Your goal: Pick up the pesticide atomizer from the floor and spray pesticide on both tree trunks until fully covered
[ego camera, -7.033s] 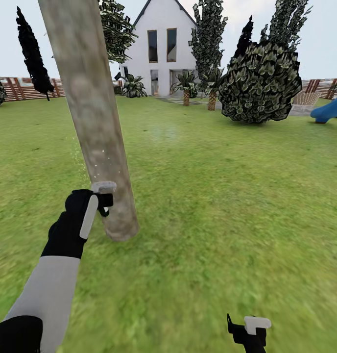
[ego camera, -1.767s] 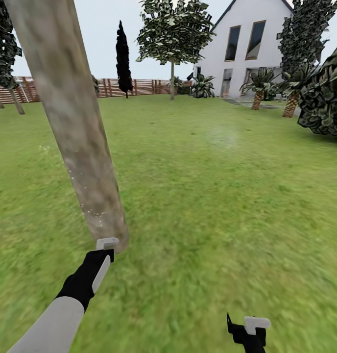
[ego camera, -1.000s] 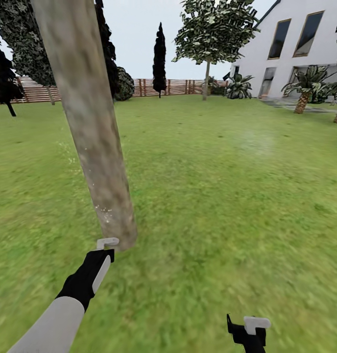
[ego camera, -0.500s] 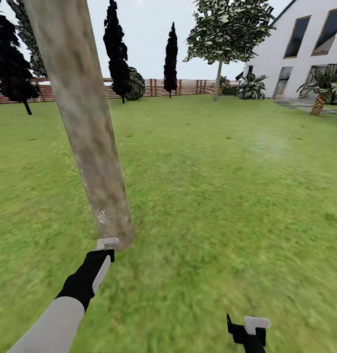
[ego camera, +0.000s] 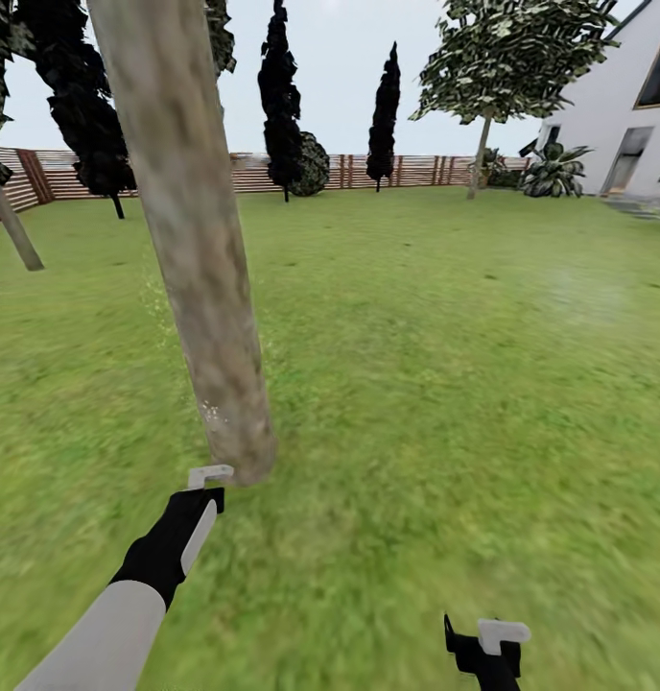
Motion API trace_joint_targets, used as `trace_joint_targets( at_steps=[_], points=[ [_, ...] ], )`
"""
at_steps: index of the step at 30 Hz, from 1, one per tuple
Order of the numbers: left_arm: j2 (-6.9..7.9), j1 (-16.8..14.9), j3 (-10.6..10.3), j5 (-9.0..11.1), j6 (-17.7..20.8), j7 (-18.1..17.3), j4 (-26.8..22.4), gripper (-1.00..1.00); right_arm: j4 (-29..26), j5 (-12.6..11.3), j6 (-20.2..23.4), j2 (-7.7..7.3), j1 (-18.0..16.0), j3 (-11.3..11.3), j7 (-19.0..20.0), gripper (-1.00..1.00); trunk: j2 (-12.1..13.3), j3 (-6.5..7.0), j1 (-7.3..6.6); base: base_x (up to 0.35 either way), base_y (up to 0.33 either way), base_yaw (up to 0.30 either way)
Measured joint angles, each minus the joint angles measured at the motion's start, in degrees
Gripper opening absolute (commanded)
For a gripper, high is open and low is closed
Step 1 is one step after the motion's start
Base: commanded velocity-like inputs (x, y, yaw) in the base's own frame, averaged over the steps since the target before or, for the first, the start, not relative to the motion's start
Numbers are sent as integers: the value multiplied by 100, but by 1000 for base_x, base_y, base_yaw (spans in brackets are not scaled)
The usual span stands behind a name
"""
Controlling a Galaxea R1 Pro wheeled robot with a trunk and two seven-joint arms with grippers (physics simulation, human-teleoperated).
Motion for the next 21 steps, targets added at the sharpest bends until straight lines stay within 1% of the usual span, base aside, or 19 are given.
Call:
trace_joint_targets(
  at_steps=[2,3,5,9,14,16,18,19,20,21],
  points=[
    [0,0,0,2,-16,-8,3,-100,0,0,0,0,5,0,0,100,0,0,0,90,-272,246],
    [0,0,0,-4,-84,-4,6,-100,1,0,0,0,2,0,0,100,0,0,0,92,-272,166],
    [0,1,0,-8,-169,6,8,-100,-1,0,0,0,0,0,0,100,0,0,0,93,-272,47],
    [0,0,0,0,-186,12,7,-100,-4,0,0,0,-1,0,0,100,0,0,0,54,-271,31],
    [13,3,10,-12,-195,10,-57,-100,-6,-18,0,-8,-1,-1,-5,100,0,0,0,2,-35,252],
    [30,-33,-25,-12,-158,-42,-79,-100,-6,-18,0,-16,3,-1,-8,100,0,0,0,0,-1,63],
    [-20,-89,-59,-3,-97,-73,-86,-100,-6,-18,-7,-28,3,-1,-9,100,0,0,0,0,0,14],
    [-92,-130,-71,-8,-74,-77,-91,-100,-6,-18,-8,-32,4,-1,-9,100,0,0,0,0,0,3],
    [-176,-237,-124,-30,-22,-81,-100,-100,-6,-18,-4,-34,4,-1,-9,100,0,1,0,0,0,1],
    [-198,-300,-144,-58,7,-82,-119,-100,-6,-18,-2,-36,0,0,-9,100,0,1,0,0,0,0]
  ],
)
